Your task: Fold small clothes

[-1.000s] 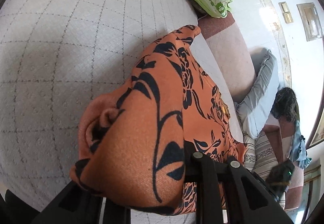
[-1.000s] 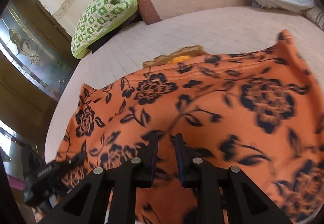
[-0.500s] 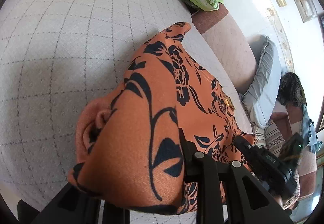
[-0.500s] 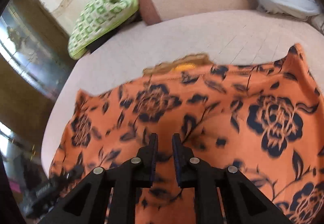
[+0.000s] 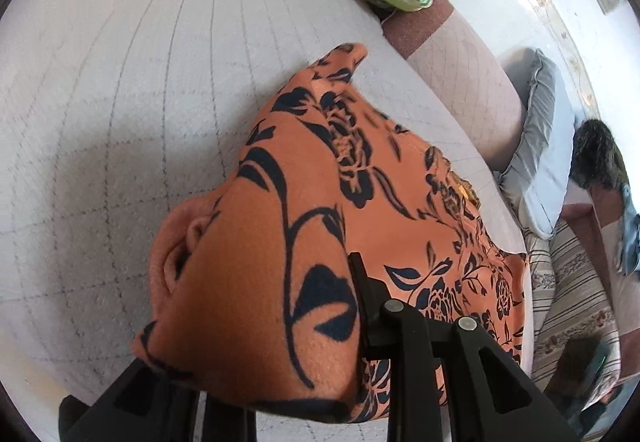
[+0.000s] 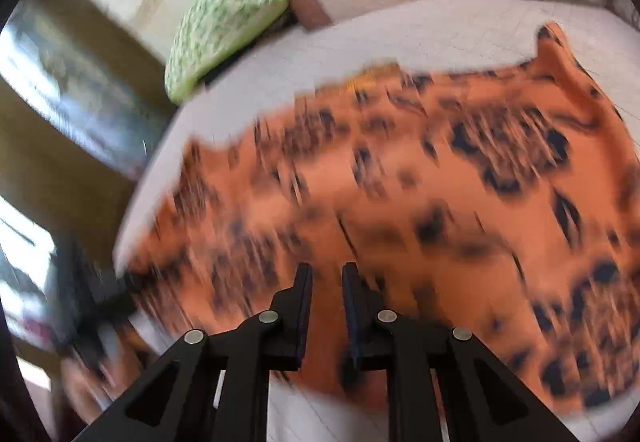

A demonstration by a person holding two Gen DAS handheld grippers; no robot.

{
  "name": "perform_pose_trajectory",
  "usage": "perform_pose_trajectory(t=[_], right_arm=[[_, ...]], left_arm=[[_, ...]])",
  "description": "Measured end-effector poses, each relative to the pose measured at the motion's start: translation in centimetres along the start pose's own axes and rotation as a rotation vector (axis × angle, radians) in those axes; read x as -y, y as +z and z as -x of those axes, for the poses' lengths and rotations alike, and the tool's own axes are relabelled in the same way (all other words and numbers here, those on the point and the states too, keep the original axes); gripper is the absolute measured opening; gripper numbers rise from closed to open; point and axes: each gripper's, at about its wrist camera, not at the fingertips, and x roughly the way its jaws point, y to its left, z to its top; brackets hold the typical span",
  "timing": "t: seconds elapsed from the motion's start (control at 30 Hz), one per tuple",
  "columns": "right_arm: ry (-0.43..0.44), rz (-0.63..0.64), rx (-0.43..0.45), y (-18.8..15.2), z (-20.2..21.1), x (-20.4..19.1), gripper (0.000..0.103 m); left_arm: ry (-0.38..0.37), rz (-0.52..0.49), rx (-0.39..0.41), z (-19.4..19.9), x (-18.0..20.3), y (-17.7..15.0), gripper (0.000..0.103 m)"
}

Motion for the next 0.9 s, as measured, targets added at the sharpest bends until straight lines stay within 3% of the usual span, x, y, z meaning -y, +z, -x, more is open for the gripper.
perform_pose_trajectory(t=[0.03,0.1,0.33,0.4,0.47,0.57,0.67,0.9], right_arm=[[-0.01,0.017,-0.035,-1.5,-0.1,0.5,0.019],[0.018,0.033,0.009,-3.5,1.9,1.2,0.018],[0.063,-0.098,0.166,-3.3,6.4,5.8,0.018],[0.085,-0.151,0.137,-3.6,5.7,7.0,0.018],[0.064,-0.223,0.038,-4.1,3.4,8.6,0.018],[0.13,-0.289,0.094,-3.9,4.6,9.8,0.018],[0.103,-0.333,0.199,-3.8,6.7,11.3,0.018],[0.127,-0.496,0.354,-4.6,10.4,15.5,0.018]], left_arm=[[0.004,-0.019,0.011,0.3,0.6,0.0,0.023],[0.031,-0.09,0.043,1.1,2.1,-0.1,0.023],[0.061,-0.26,0.12,3.2,6.3,-0.5,0.022],[0.061,-0.296,0.138,4.0,7.3,-0.7,0.022],[0.064,-0.331,0.152,4.5,8.6,-0.9,0.022],[0.07,-0.407,0.169,5.4,10.9,-1.6,0.022],[0.065,-0.485,0.179,5.7,13.9,-2.5,0.022],[0.032,-0.624,0.132,3.9,21.2,-4.8,0.022]])
